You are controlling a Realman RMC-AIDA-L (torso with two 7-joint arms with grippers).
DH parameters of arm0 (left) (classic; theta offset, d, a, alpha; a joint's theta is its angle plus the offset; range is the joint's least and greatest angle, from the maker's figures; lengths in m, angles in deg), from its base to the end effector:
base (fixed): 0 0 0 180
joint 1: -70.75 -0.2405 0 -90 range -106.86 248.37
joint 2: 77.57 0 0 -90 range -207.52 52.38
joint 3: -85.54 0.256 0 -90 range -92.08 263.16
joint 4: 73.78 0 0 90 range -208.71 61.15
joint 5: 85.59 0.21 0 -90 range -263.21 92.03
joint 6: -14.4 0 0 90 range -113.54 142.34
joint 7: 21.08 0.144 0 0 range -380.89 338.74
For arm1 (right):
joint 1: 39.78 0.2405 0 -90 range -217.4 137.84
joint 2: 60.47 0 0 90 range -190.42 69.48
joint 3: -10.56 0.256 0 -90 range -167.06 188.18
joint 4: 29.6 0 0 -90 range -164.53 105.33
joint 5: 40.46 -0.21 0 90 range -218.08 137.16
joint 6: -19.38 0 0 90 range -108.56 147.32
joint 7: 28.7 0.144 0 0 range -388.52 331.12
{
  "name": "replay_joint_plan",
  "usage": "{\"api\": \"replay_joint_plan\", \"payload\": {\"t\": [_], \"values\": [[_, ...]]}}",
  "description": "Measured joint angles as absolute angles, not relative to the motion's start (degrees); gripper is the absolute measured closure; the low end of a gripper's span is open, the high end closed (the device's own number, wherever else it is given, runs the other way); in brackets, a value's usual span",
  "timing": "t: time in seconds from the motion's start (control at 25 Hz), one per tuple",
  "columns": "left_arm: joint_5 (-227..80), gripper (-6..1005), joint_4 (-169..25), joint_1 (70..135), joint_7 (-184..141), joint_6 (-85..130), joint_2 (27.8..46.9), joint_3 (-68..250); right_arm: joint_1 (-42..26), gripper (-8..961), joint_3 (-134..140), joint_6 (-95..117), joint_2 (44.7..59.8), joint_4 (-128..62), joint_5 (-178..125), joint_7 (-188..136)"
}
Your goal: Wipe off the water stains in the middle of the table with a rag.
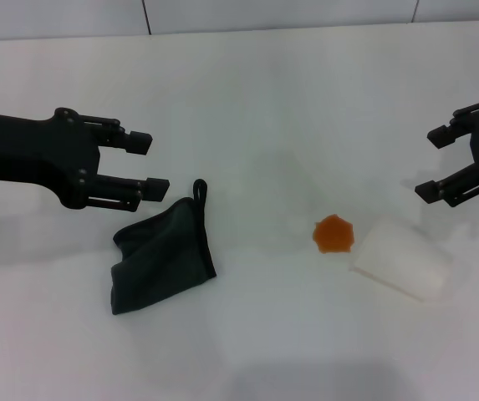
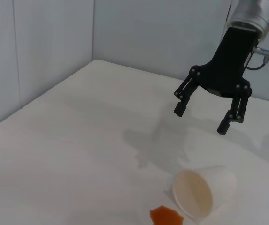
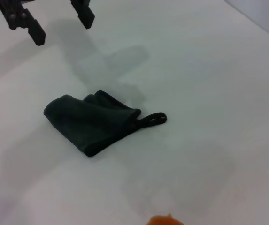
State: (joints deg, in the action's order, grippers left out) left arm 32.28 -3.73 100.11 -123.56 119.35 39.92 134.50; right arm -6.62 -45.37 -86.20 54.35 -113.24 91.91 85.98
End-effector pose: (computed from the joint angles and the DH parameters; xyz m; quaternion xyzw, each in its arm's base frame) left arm -0.1991 0.3260 0.0663 -0.9776 -0.1521 -0.1290 0.0667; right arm 0.1773 0.3427 0.0903 -0.9800 0.1496 -0.0473 0.1222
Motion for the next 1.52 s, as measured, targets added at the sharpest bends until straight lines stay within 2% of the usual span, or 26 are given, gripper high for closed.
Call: {"api": "replay_joint_plan", "payload": {"t": [0.36,0.6,0.8,1.52], "values": [[32.3,273,-3.7,100.2,-123.5,119.5,39.28,135.8,-1.6,85,-46.3,-89.9,53.35,-113.8,96.5,94.2],[32.5,273,-3.7,100.8,-123.5,119.5,38.68,135.9,4.0,87,-49.4,-95.5,54.22,-114.8,105.3,104.3],[33.3,273,-3.7,101.2,-123.6,119.4,38.62,135.9,6.0,88,-52.3,-97.4,54.35,-116.1,106.5,110.1],[35.2,274,-3.6,102.9,-123.6,119.6,39.00,138.0,7.2,95,-68.3,-94.1,55.37,-114.4,108.4,127.7]]}}
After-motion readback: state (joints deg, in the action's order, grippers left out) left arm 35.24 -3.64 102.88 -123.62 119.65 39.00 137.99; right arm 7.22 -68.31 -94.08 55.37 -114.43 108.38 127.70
